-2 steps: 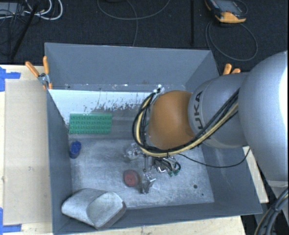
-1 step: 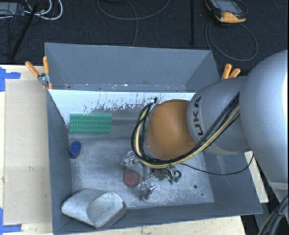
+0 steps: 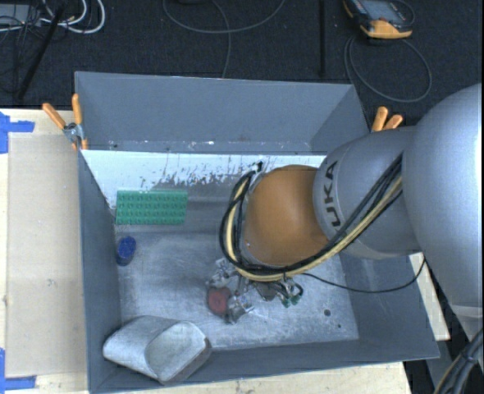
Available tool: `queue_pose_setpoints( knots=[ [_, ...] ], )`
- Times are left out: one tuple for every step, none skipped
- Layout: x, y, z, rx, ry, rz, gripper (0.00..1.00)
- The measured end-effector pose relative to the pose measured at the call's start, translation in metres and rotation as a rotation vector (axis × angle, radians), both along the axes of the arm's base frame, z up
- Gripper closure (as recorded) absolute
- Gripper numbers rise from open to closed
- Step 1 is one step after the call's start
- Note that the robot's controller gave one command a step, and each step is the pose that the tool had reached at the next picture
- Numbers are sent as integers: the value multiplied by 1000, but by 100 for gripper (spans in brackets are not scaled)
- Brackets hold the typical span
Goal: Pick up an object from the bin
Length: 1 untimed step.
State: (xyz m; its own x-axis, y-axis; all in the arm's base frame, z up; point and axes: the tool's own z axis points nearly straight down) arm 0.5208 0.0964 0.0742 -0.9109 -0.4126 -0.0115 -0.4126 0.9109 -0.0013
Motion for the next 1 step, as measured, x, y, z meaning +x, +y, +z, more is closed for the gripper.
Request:
queue_pose_setpoints(
  knots=[
    [-3,1,147,-2,3,35,100]
  ],
)
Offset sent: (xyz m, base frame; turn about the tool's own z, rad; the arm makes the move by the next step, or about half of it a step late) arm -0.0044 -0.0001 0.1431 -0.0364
